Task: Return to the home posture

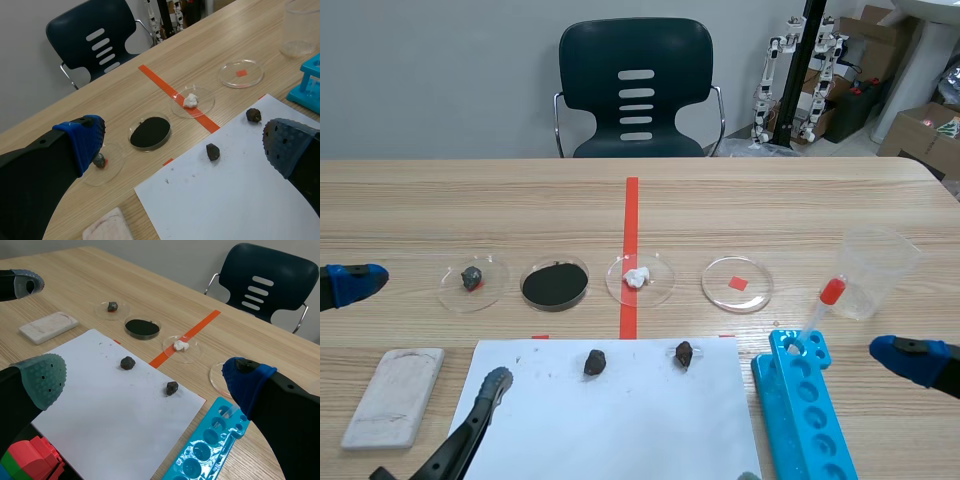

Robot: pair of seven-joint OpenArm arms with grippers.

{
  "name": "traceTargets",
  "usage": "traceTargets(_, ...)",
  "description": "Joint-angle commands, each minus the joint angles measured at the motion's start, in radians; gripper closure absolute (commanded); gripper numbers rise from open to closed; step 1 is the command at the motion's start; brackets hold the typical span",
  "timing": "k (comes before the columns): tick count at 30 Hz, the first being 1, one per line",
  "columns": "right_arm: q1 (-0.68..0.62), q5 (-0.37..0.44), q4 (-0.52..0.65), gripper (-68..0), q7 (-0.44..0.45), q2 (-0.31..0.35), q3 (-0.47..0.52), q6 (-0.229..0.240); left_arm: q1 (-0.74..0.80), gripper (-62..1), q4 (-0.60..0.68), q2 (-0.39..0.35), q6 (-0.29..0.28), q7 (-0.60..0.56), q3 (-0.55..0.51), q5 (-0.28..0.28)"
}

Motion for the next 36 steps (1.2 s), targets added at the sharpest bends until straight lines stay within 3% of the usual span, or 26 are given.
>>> traceTargets(1, 0.004, 0.011, 0.011, -67.9, 0.018, 0.005, 0.003, 0.000, -0.003, -62.3, 0.020, -0.005, 0.005, -0.017, 0.006, -0.010)
traceTargets(36, 0.004, 0.011, 0.011, -67.9, 0.018, 0.005, 0.003, 0.000, -0.003, -62.3, 0.019, -0.006, 0.005, 0.001, 0.006, -0.010)
